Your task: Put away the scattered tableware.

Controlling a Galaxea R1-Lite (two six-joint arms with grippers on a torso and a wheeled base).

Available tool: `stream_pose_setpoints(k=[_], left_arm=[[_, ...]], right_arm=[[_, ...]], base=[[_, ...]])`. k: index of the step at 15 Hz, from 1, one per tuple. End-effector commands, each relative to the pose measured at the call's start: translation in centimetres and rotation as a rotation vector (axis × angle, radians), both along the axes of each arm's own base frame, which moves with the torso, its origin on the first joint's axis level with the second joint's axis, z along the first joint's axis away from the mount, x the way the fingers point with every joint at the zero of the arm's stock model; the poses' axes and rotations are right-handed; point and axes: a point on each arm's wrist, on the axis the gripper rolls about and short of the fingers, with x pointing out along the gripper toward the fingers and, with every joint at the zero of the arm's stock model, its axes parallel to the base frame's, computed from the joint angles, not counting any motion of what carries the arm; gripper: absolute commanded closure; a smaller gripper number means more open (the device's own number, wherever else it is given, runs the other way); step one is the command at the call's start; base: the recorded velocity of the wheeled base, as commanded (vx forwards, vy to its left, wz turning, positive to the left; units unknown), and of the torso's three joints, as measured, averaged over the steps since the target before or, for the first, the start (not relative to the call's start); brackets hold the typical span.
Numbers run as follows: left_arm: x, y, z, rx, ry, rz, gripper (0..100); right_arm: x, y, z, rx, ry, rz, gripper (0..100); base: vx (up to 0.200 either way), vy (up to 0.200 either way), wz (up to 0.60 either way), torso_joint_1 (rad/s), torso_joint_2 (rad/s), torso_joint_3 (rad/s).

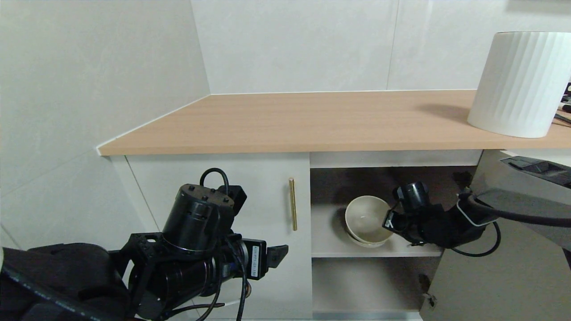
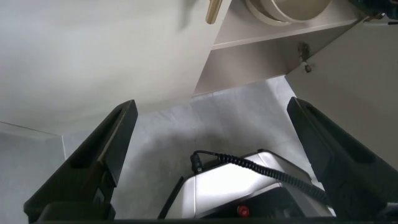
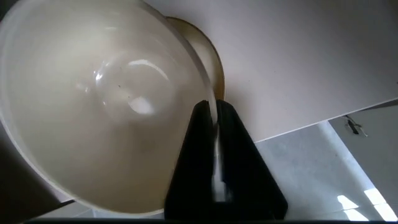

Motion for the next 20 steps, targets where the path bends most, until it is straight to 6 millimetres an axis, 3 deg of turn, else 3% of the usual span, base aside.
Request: stream_pose_setpoints(k=[1, 7, 10, 14, 15, 16, 18, 20], left_arm=[[0.0, 0.0, 0.0, -0.001, -0.001, 0.000, 0], [0.0, 0.0, 0.1, -0.004, -0.003, 0.001, 0], [-0.5, 0.5, 1.2, -0.022, -0.034, 0.001, 0], [-2.4, 2.1, 2.5, -0.009, -0.092, -0.039, 0], [-3.3, 2.9, 3.3, -0.021, -0.114, -0.036, 0], [-4.2, 3.6, 3.7, -0.025, -0.122, -0.033, 0], [-5.6, 5.1, 4.7, -0.036, -0.132, -0.021, 0], [-5.4, 6.6, 5.1, -0.034, -0.125, 0.043, 0]], right_arm=[[-0.1, 0.1, 0.0, 0.000, 0.001, 0.002, 0], [-0.2, 0.2, 0.2, 0.002, 0.000, 0.008, 0], [-1.9, 0.5, 2.1, 0.008, 0.003, 0.041, 0], [-7.2, -0.3, 8.4, -0.011, -0.024, 0.232, 0], [-10.4, -0.5, 11.8, 0.011, -0.038, 0.307, 0], [-12.1, -0.7, 13.6, 0.025, -0.054, 0.333, 0], [-14.8, -1.7, 14.9, 0.020, -0.053, 0.344, 0], [-17.8, -2.6, 15.1, -0.025, -0.061, 0.411, 0]], base=[[0.000, 0.000, 0.00, 0.000, 0.00, 0.000], [0.000, 0.000, 0.00, 0.000, 0.00, 0.000], [0.000, 0.000, 0.00, 0.000, 0.00, 0.000], [0.000, 0.000, 0.00, 0.000, 0.00, 0.000], [0.000, 0.000, 0.00, 0.000, 0.00, 0.000], [0.000, 0.000, 0.00, 0.000, 0.00, 0.000], [0.000, 0.000, 0.00, 0.000, 0.00, 0.000], [0.000, 0.000, 0.00, 0.000, 0.00, 0.000]])
